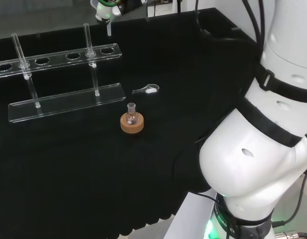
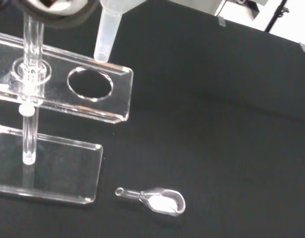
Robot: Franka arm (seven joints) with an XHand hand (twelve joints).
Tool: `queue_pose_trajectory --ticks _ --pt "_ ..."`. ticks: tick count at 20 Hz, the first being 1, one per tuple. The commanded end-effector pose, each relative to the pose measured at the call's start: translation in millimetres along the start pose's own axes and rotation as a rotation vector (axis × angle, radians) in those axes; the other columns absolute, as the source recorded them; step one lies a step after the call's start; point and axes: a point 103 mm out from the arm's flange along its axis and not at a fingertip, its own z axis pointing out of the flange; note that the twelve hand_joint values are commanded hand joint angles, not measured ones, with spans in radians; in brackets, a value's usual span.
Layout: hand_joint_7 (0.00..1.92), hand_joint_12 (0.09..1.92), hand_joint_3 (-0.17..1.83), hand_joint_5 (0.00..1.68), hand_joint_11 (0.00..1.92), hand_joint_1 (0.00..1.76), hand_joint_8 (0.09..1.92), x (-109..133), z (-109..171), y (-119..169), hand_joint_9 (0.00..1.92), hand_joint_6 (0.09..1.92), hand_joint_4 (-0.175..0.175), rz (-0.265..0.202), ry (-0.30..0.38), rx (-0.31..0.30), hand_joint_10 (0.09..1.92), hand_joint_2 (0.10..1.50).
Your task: Place the funnel on the round-bottom flask.
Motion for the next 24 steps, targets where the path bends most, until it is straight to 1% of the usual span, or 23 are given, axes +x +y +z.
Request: queue_pose_trajectory --ticks 1,6,11,18,20,24 --pt "0.59 1.25 0.61 0.58 0.64 0.88 0.69 -15.8 6.8 -60.3 0.97 0.52 -0.036 0.057 -0.018 -0.004 0.46 0.77" --pt "0.59 1.25 0.61 0.58 0.64 0.88 0.69 -18.7 12.5 -82.2 0.97 0.52 -0.036 0.066 -0.019 -0.007 0.46 0.77" --pt "0.60 1.25 0.61 0.58 0.64 0.88 0.69 -13.4 34.7 -100.4 0.97 0.53 -0.036 0.062 -0.013 0.022 0.46 0.77" --pt "0.60 1.25 0.61 0.58 0.65 0.88 0.69 0.8 66.7 -108.2 0.97 0.54 -0.036 0.053 -0.012 0.055 0.46 0.77" --pt "0.59 1.25 0.61 0.57 0.65 0.88 0.69 5.4 76.4 -108.3 0.97 0.54 -0.037 0.050 -0.014 0.055 0.46 0.77" --pt "0.58 1.25 0.61 0.56 0.65 0.88 0.69 12.0 92.7 -105.5 0.98 0.54 -0.040 0.042 -0.014 0.074 0.46 0.77"
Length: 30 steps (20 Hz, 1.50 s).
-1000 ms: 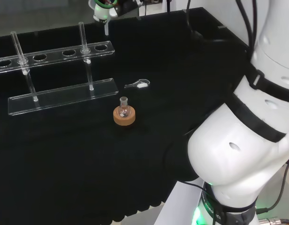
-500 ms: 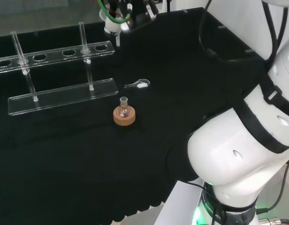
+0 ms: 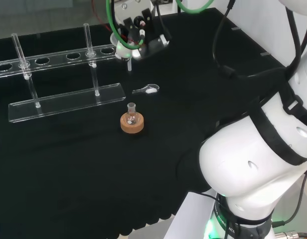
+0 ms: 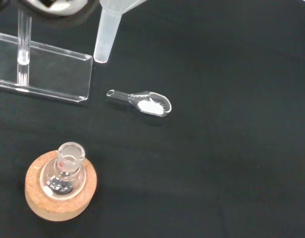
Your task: Place the funnel on the round-bottom flask.
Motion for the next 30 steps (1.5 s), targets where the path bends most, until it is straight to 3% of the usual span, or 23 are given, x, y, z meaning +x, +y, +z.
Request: queue_pose_trajectory --ticks 1,8,30 --pt "0.57 1.25 0.61 0.56 0.66 0.88 0.69 14.0 24.4 3.3 0.98 0.54 -0.041 -0.008 0.006 0.023 0.46 0.77" --pt "0.56 1.24 0.62 0.50 0.66 0.88 0.69 22.7 54.7 13.8 0.97 0.52 -0.050 -0.021 0.010 0.069 0.46 0.77" --pt "0.54 1.24 0.63 0.48 0.66 0.88 0.71 36.2 100.3 31.6 0.96 0.51 -0.055 -0.042 0.016 0.144 0.46 0.76"
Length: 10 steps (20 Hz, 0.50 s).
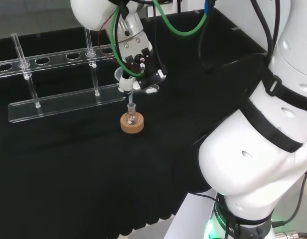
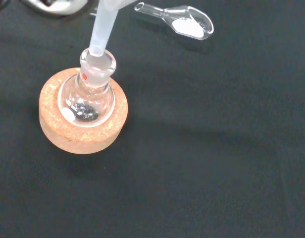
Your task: Place the funnel on the round-bottom flask.
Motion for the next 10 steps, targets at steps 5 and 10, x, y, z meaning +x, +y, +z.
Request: queue_pose_trajectory --ticks 5,10 --pt "0.54 1.24 0.63 0.49 0.66 0.88 0.71 2.5 9.7 7.0 0.96 0.52 -0.055 -0.008 0.009 0.011 0.47 0.76" --pt "0.54 1.24 0.63 0.49 0.66 0.88 0.72 2.6 14.8 10.9 0.96 0.52 -0.055 -0.007 0.007 0.028 0.47 0.76"
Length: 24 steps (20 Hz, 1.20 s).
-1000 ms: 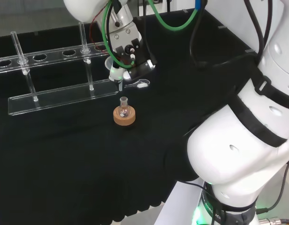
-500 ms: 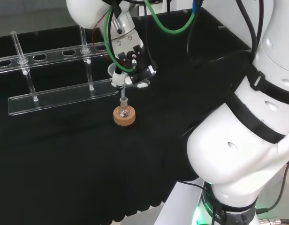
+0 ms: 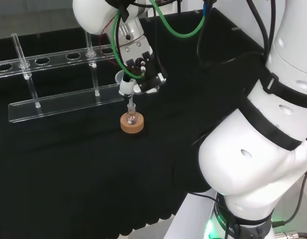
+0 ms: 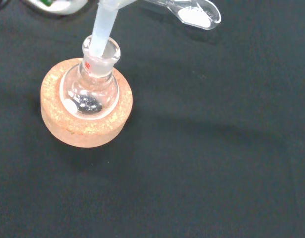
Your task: Place the funnel on the round-bottom flask.
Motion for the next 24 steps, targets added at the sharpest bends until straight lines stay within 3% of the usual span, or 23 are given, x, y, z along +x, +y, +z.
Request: queue_pose_trajectory --ticks 1,24 --pt "0.54 1.24 0.63 0.49 0.66 0.88 0.72 -0.1 4.8 4.4 0.96 0.52 -0.055 0.000 0.001 0.013 0.47 0.76" --pt "0.54 1.24 0.64 0.49 0.66 0.88 0.72 4.5 14.0 18.7 0.96 0.52 -0.055 -0.004 -0.007 0.032 0.47 0.77"
